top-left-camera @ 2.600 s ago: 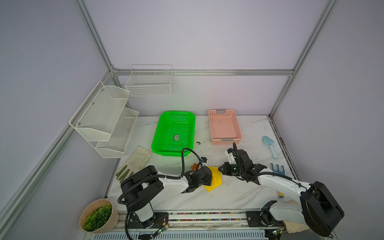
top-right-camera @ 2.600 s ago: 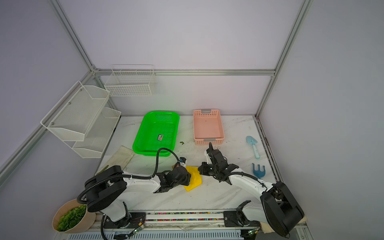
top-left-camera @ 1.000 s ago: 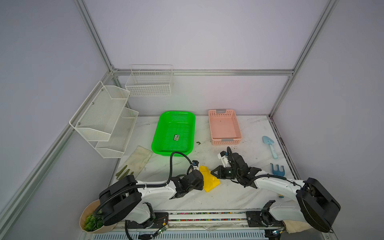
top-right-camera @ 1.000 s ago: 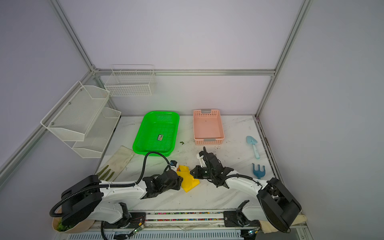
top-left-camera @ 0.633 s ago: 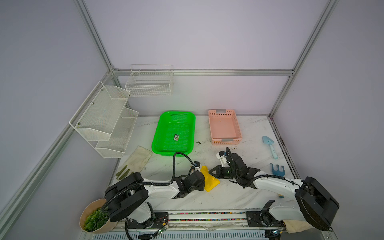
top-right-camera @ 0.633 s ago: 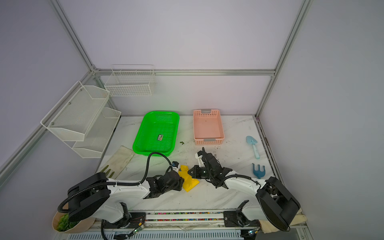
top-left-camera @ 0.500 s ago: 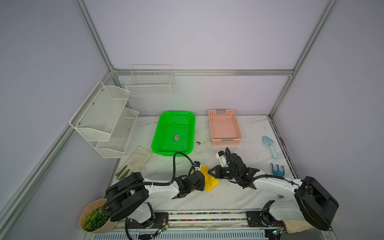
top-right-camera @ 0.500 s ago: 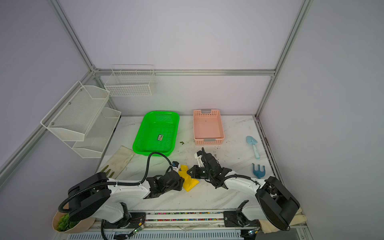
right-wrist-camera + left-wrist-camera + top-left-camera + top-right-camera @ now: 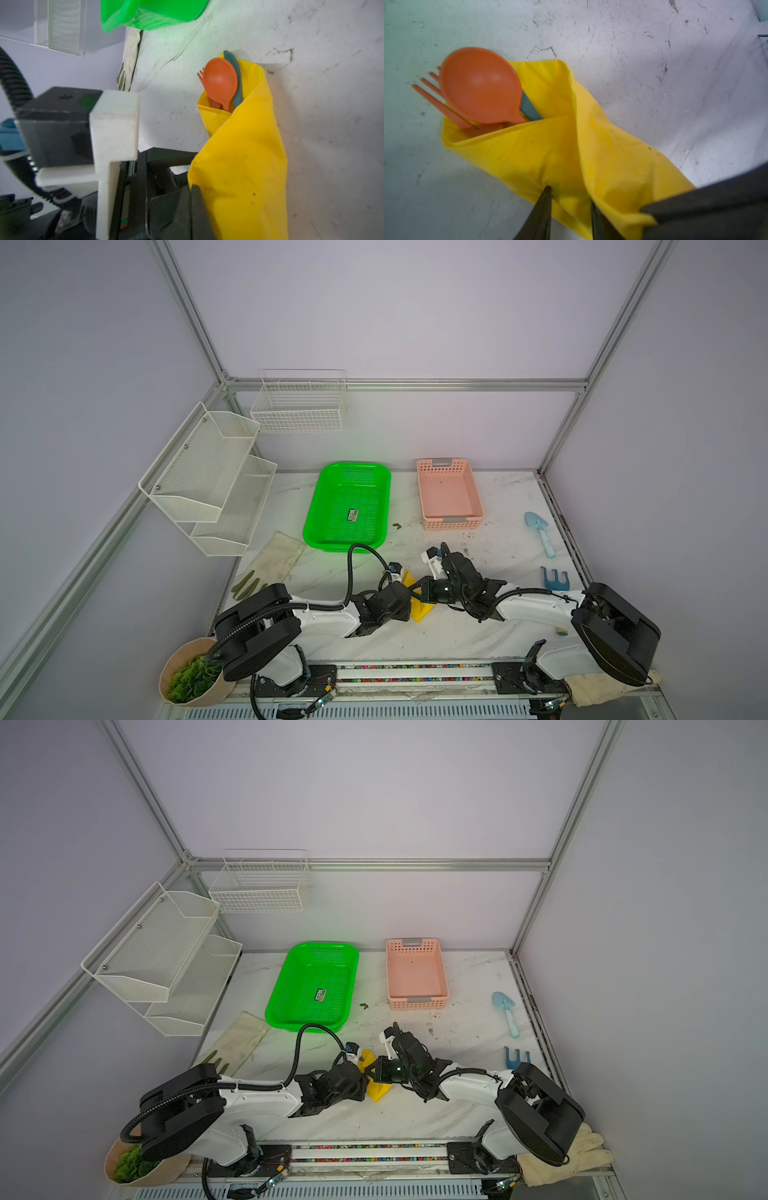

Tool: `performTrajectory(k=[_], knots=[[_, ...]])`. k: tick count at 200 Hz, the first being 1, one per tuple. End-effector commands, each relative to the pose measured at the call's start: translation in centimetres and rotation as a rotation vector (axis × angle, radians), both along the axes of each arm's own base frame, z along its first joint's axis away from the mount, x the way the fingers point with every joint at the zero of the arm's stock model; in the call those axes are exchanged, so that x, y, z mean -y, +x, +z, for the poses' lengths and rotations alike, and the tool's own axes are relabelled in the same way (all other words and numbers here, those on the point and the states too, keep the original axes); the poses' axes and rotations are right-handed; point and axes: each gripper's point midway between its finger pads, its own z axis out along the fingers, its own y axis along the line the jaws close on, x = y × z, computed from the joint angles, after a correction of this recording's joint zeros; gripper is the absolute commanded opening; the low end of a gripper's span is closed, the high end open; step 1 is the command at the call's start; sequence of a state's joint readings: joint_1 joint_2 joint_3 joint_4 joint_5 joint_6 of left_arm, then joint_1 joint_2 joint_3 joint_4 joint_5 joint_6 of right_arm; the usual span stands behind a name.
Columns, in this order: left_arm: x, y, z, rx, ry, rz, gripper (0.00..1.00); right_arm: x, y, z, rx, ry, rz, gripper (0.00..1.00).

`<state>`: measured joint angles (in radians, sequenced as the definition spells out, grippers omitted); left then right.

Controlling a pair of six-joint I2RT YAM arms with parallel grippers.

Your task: Place the utensils on the paper napkin and roll it up

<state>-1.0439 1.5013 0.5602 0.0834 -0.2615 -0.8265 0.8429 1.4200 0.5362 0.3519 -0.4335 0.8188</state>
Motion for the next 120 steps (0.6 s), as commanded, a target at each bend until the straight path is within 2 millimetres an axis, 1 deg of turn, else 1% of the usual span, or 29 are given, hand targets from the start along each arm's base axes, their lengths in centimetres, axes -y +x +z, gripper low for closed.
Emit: performTrajectory(k=[1, 68, 120], knots=[[0.6, 0.3, 0.5, -0.001, 0.021, -0.005, 0.32, -0.5, -0.9, -0.5, -0.021, 0.016, 0.016, 0.0], [0.5, 0.5, 1.1, 0.024, 0.003, -0.003, 0.32, -0.7, -1.9, -2.1, -0.074, 0.056, 0.023, 0.0], [-0.4, 0.4, 1.4, 0.044, -0.023, 0.025, 0.32, 0.3, -2.4, -3.8, -0.093, 0.014, 0.011, 0.0]])
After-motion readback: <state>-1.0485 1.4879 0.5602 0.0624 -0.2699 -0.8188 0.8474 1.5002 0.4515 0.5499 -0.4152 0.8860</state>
